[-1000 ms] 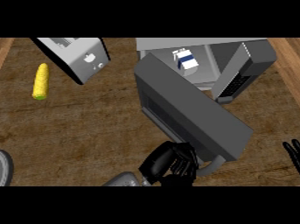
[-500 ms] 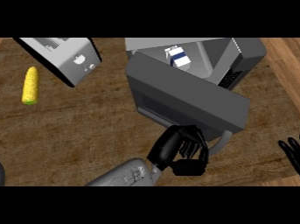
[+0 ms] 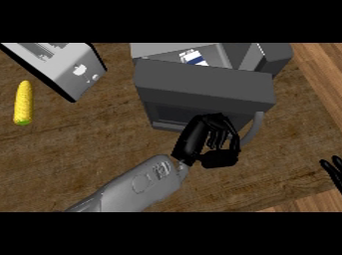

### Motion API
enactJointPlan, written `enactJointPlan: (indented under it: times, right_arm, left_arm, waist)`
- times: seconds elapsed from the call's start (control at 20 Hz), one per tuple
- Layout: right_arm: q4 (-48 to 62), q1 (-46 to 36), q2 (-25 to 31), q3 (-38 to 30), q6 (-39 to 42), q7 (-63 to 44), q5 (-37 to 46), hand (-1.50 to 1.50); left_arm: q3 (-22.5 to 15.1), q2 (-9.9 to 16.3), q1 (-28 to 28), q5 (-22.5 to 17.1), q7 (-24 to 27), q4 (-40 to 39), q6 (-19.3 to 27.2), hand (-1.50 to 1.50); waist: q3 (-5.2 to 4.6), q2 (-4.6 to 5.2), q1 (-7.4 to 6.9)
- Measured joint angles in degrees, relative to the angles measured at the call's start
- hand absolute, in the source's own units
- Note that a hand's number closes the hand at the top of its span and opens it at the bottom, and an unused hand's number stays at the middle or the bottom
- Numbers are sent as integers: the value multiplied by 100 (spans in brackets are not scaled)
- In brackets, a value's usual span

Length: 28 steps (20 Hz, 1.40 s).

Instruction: Pick up the milk, place it into the microwave and close the microwave

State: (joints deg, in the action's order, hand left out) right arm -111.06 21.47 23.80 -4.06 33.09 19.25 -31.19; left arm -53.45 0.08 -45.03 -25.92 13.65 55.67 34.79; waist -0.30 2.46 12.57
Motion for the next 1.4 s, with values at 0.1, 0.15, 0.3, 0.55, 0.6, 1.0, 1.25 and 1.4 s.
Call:
enactJointPlan:
  times: [0.1,0.15,0.3,0.55,0.6,1.0,1.25,1.4]
  right_arm:
    - [-99,-14,36,4,-40,-98,-62,-150]
    - [-120,-28,45,0,-63,-133,-87,-150]
    - [-215,-66,92,-17,-131,-259,-181,-150]
    - [-297,-136,186,-126,-220,-411,-373,-150]
    - [-305,-146,206,-138,-226,-439,-405,-150]
    - [-420,-243,278,-186,-301,-594,-618,-150]
    - [-467,-319,304,-210,-324,-650,-775,-150]
    - [-495,-347,364,-233,-288,-688,-862,-150]
  left_arm:
    - [80,-10,-184,-162,34,-157,30,150]
    - [105,-10,-258,-249,65,-230,30,150]
    - [194,-11,-454,-517,145,-434,16,150]
    - [416,-11,-738,-958,344,-772,-89,150]
    - [454,-11,-789,-1045,378,-834,-108,150]
    - [552,-10,-824,-1580,753,-968,-247,150]
    - [605,-13,-810,-1923,865,-936,-264,150]
    - [588,-13,-805,-2026,999,-946,-198,150]
  waist:
    - [-1,24,51]
    - [0,37,65]
    - [1,72,116]
    - [3,117,159]
    - [4,124,175]
    - [13,127,248]
    - [20,132,272]
    - [23,137,295]
